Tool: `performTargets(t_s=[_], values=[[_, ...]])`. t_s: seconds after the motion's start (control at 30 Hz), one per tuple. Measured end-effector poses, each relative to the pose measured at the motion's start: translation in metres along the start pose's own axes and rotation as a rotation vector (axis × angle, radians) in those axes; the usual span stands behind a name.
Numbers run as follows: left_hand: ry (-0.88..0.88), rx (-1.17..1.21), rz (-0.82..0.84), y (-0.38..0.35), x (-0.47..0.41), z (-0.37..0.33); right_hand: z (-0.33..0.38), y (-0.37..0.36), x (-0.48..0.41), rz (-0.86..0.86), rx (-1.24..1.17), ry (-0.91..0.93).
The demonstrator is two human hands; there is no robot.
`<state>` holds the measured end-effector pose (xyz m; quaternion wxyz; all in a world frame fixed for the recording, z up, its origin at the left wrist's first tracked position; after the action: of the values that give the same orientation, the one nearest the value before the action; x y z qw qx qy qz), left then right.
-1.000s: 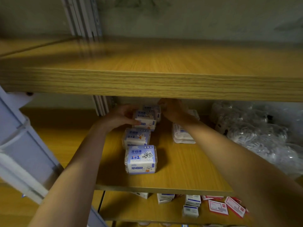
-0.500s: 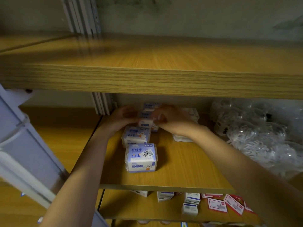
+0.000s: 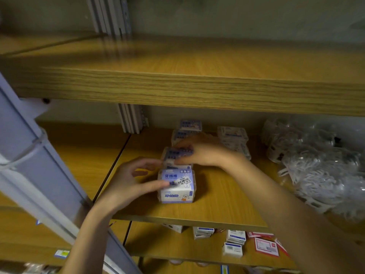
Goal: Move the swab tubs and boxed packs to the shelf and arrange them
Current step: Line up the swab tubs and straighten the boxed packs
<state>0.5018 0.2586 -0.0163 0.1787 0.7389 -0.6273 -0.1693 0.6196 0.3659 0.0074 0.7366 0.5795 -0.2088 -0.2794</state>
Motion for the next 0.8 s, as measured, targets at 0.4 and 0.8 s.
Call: performTargets(t_s=[0.4,0.8], values=[[0.009,0.05,-0.057,-0.014,0.005,0.013,-0.024,0.009,0.018,-0.159,-0.098,-0.043],[0.0,0.061,-0.1,-0.026,-0.01,0.007,-0.031,0.005,0.018,-0.243,-0.199,-0.09]])
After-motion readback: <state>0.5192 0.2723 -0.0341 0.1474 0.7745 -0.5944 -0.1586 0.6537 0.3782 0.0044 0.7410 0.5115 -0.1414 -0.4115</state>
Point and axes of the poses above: each hand's wrist, its own x-axis away from the middle knuckle, its own y-axis out of the back of the hand, z = x × y, the point moved 9 cm from there along -x, towards the middle knuckle, and after that the axes turned 6 degrees about y, right-handed, at the moved point
